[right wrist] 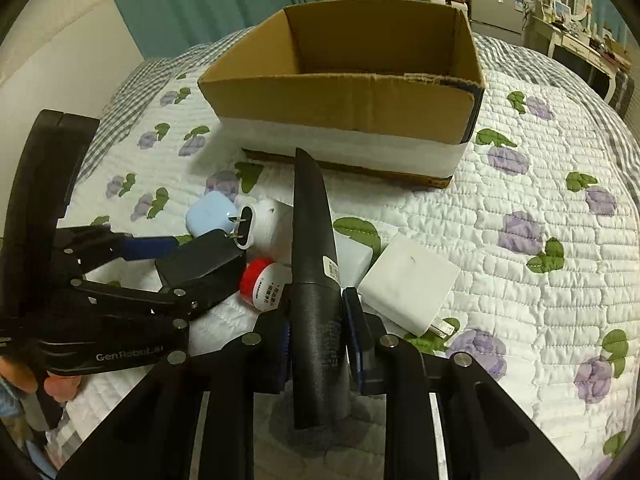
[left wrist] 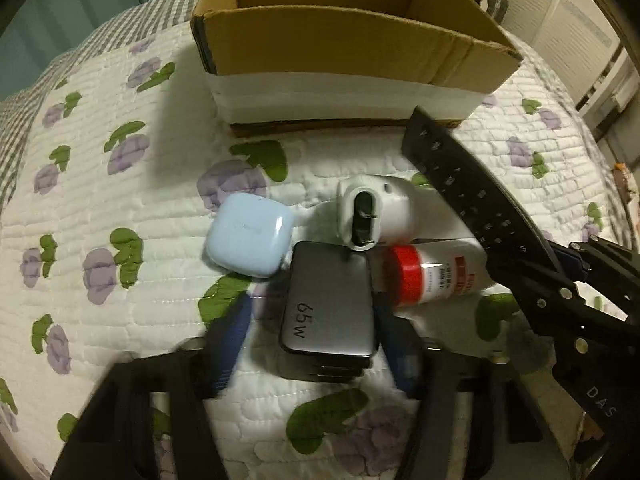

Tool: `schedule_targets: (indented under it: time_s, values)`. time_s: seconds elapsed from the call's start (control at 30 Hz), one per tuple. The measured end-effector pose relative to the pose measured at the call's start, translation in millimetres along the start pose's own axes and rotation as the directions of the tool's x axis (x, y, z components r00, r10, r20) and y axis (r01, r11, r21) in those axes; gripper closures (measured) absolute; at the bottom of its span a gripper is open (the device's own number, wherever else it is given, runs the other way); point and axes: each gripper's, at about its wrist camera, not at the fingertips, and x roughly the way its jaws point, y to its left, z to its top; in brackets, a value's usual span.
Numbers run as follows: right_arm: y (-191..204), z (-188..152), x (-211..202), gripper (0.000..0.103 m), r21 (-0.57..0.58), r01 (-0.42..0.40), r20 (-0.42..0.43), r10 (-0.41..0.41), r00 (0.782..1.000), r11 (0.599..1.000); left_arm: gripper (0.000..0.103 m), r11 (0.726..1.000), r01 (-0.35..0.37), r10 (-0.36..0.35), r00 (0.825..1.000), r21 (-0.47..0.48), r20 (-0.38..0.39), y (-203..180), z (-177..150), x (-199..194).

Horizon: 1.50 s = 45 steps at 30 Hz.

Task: Organize rigid objects
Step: 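Grasp the black charger with the left tool while the right tool grasps the black cylinder, then carry both items into the cardboard box and open both tools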

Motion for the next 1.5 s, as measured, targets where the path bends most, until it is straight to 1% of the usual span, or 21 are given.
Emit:
schedule_targets:
  time_s: [0.03, 0.13, 0.3, 0.43, 0.57, 0.63, 0.83, 0.97, 1.1, 1.2, 1.3, 1.37, 1.5]
  values:
    - [2, 0, -1, 0.082, -0.004, 0.000, 0.002, 0.000, 1.000, 1.000, 0.059, 1.000, 0.005, -0.005, 1.000, 0.003, -0.001, -1, 0, -1]
    - [7, 2, -9, 0.084, -0.017, 0.010, 0.007, -0.009, 1.000, 1.000, 0.060, 1.000, -0.012, 0.012, 1.000, 0.016, -0.002, -7, -4, -6]
    - [14, 2, -29, 0.084, -0.023, 0.028, 0.030, -0.027, 0.999, 0.999, 0.060, 1.000, 0.006, -0.006, 1.000, -0.019, 0.004, -6, -11, -23]
    - [18, 2, -47, 0.084, -0.022, 0.042, 0.055, -0.041, 0.998, 0.999, 0.060, 1.000, 0.015, -0.014, 0.999, -0.022, 0.048, -4, -16, -48]
    - [25, 6, -71, 0.084, -0.021, 0.057, 0.090, -0.055, 0.994, 0.998, 0.060, 1.000, 0.024, -0.022, 0.994, -0.016, 0.108, -6, -8, -76]
    - [30, 9, -85, 0.084, -0.020, 0.056, 0.123, -0.053, 0.991, 0.998, 0.060, 1.000, 0.024, -0.022, 0.989, -0.011, 0.149, -7, -5, -97]
    - [41, 25, -128, 0.084, -0.031, 0.093, 0.202, -0.085, 0.976, 0.995, 0.060, 1.000, -0.003, 0.003, 0.970, -0.001, 0.242, -14, 13, -147]
    - [47, 39, -155, 0.084, -0.044, 0.117, 0.260, -0.102, 0.960, 0.992, 0.060, 1.000, -0.002, 0.002, 0.952, -0.002, 0.306, -13, 25, -177]
    - [49, 57, -167, 0.084, -0.050, 0.131, 0.292, -0.111, 0.950, 0.990, 0.060, 1.000, -0.010, 0.009, 0.934, 0.000, 0.357, -10, 42, -197]
    - [47, 72, -169, 0.084, -0.047, 0.127, 0.305, -0.107, 0.946, 0.991, 0.060, 1.000, 0.002, -0.002, 0.924, 0.001, 0.383, -5, 56, -202]
    - [42, 89, -165, 0.084, -0.039, 0.116, 0.310, -0.098, 0.946, 0.993, 0.060, 1.000, 0.010, -0.017, 0.915, 0.019, 0.404, -3, 75, -200]
    - [37, 101, -158, 0.084, -0.028, 0.106, 0.309, -0.092, 0.946, 0.994, 0.060, 1.000, 0.013, -0.021, 0.915, 0.022, 0.404, -1, 87, -194]
    - [20, 130, -132, 0.084, -0.005, 0.083, 0.288, -0.078, 0.954, 0.997, 0.060, 1.000, 0.010, -0.020, 0.917, 0.028, 0.398, 2, 120, -168]
